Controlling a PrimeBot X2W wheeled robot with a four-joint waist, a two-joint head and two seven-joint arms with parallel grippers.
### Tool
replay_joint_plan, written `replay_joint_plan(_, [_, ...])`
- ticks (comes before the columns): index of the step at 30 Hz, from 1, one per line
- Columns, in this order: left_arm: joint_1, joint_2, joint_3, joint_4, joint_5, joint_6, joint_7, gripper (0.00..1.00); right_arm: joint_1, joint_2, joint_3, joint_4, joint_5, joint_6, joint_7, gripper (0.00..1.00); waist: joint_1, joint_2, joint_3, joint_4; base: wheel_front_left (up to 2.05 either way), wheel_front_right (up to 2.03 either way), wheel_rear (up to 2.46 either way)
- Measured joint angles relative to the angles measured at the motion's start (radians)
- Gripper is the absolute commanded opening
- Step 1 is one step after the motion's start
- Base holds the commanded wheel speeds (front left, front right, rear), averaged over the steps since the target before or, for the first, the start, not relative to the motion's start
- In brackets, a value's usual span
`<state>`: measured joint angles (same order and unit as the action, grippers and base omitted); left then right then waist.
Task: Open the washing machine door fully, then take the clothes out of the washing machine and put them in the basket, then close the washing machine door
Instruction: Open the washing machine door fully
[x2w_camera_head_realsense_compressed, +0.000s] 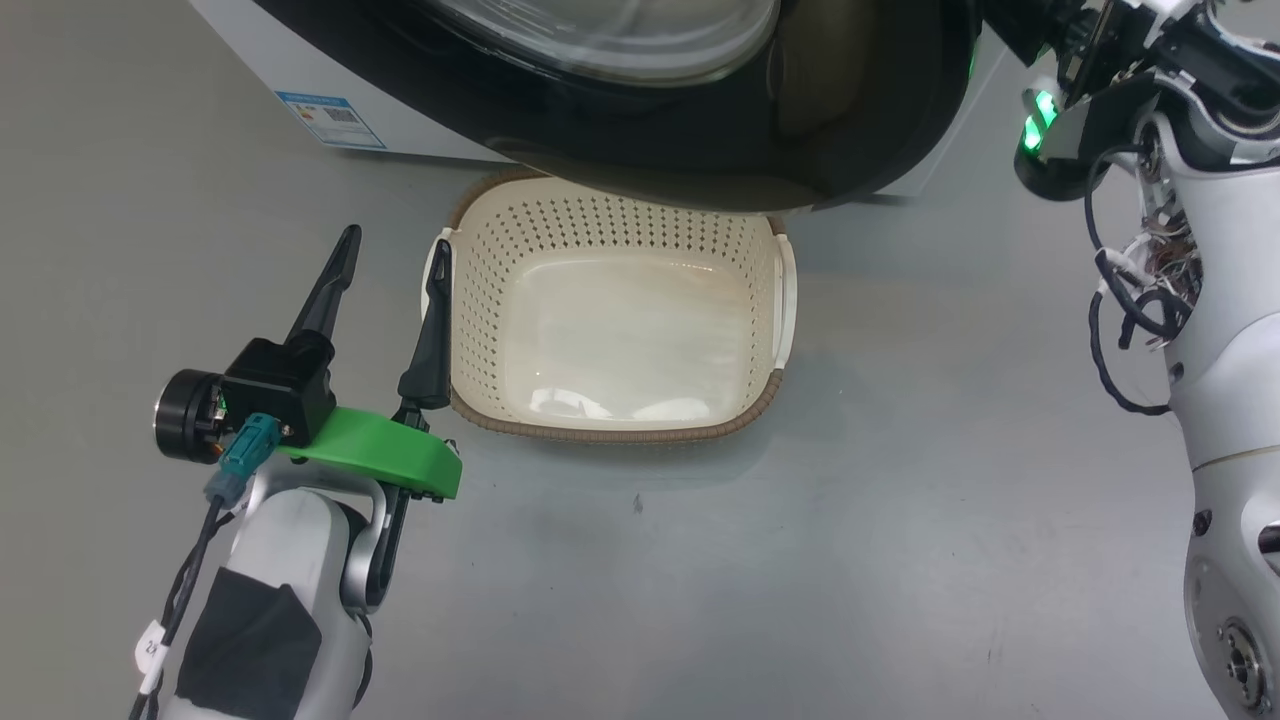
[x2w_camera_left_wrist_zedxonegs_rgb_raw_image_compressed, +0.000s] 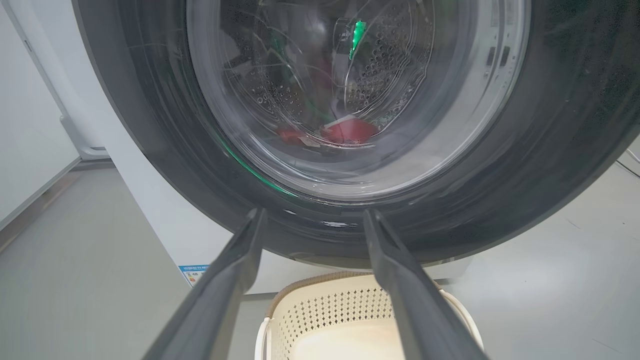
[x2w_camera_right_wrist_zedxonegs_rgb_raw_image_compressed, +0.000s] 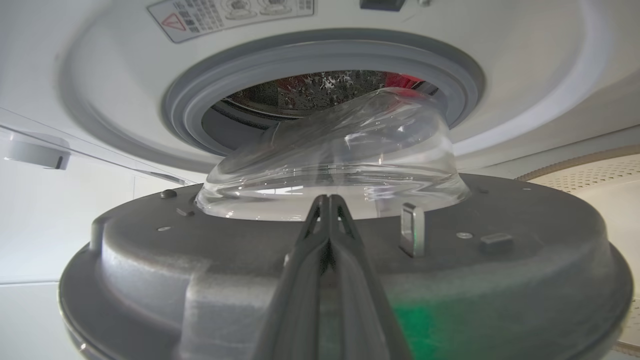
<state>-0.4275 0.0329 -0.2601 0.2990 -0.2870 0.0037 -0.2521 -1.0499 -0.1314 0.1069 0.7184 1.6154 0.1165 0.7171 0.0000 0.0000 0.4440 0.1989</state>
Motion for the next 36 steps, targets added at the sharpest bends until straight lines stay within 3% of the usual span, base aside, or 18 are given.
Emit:
replay_joint_plan(20, [0.081, 0.0, 0.009, 0.058, 0.002, 0.002, 0.0, 1.0, 0.187, 0.047, 0.04, -0.086, 0.059, 0.005, 0.064, 0.0, 0.0, 0.0, -0.12, 0.003, 0.0, 0.0, 0.0])
replay_joint_plan(36, [0.128, 0.0, 0.01, 0.096, 0.002, 0.01, 0.0, 1.0, 0.34, 0.062, 0.138, -0.156, 0.097, 0.005, 0.11, 0.0, 0.0, 0.0, -0.2, 0.021, 0.0, 0.0, 0.0])
